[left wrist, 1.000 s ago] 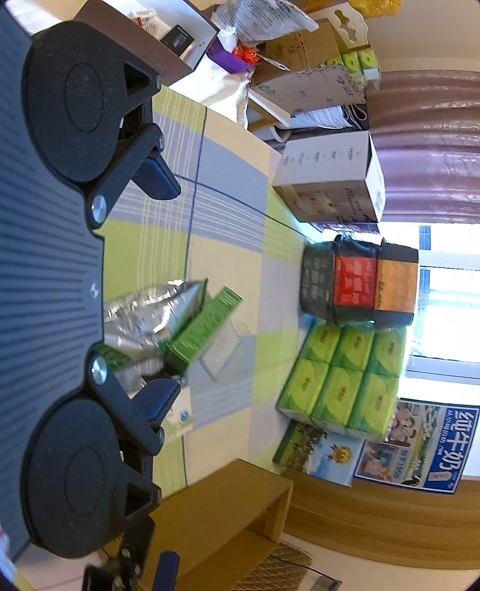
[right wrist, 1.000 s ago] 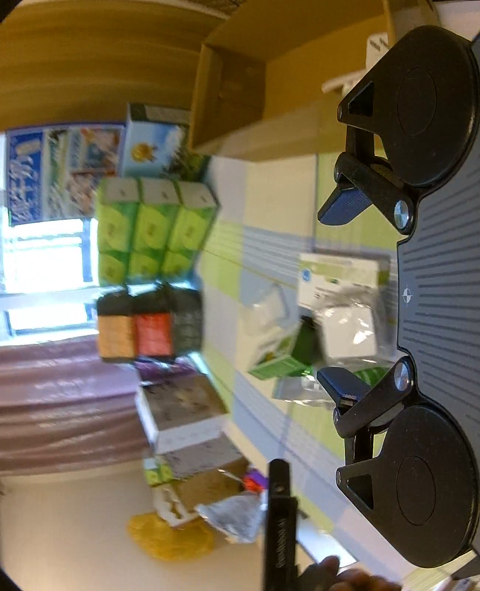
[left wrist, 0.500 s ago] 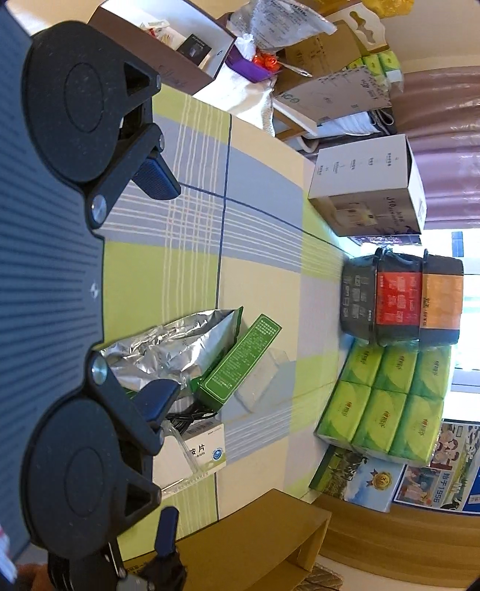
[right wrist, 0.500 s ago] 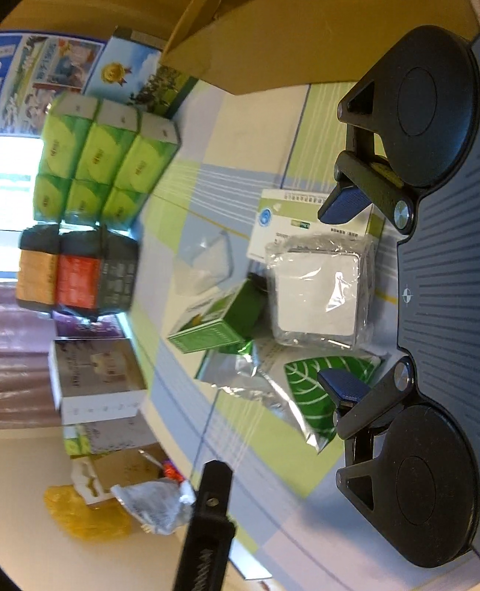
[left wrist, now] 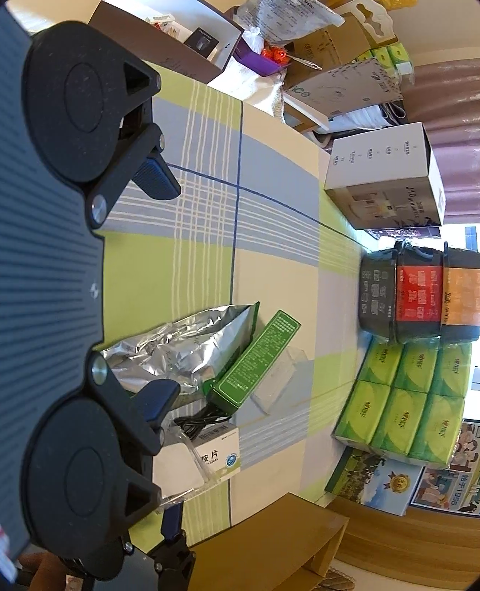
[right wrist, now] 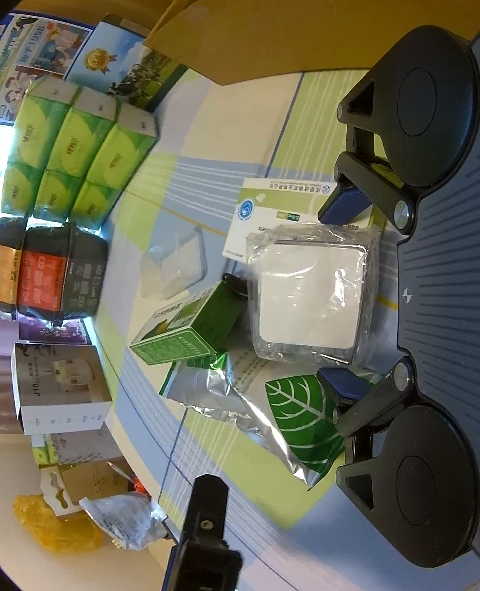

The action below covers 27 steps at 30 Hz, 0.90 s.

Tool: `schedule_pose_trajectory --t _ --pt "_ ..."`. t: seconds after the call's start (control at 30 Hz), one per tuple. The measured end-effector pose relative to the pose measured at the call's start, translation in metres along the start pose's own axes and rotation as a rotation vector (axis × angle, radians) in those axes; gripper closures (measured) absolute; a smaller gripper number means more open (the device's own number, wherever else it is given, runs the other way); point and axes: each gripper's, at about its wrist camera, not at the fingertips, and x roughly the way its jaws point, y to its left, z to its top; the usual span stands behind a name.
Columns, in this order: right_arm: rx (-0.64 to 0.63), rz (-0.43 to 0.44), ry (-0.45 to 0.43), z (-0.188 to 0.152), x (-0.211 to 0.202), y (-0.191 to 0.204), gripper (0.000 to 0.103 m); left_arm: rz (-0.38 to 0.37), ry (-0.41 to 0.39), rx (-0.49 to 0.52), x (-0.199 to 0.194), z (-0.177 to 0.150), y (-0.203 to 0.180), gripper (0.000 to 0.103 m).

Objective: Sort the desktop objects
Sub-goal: 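Move both open tools back over the remaining table items, then grasp the plastic-wrapped white square item with the right tool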

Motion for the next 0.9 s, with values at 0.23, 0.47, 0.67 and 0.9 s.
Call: schedule_pose_trajectory --t 0.23,0.47,0.67,0.9 --pt "0.071 0.006 -0.032 0.005 -0.017 -0.01 0.03 -0.033 0.031 -0.006 0.013 -0.003 -0.005 0.002" --pt "0.104 -0.039 -0.043 0.005 -0.029 -0.031 0.03 -0.128 0.054 -0.034 0.038 -0.004 -0.016 0.002" --pt "0.15 -0.053 -0.036 0.0 -0.03 -0.052 0.03 -0.152 0.083 -0.034 0.062 0.006 -0.03 0.002" --pt "0.173 -0.006 -0.037 0.001 -0.03 -0.055 0.03 -0.131 0.135 0.023 0.085 0.008 -0.043 0.002"
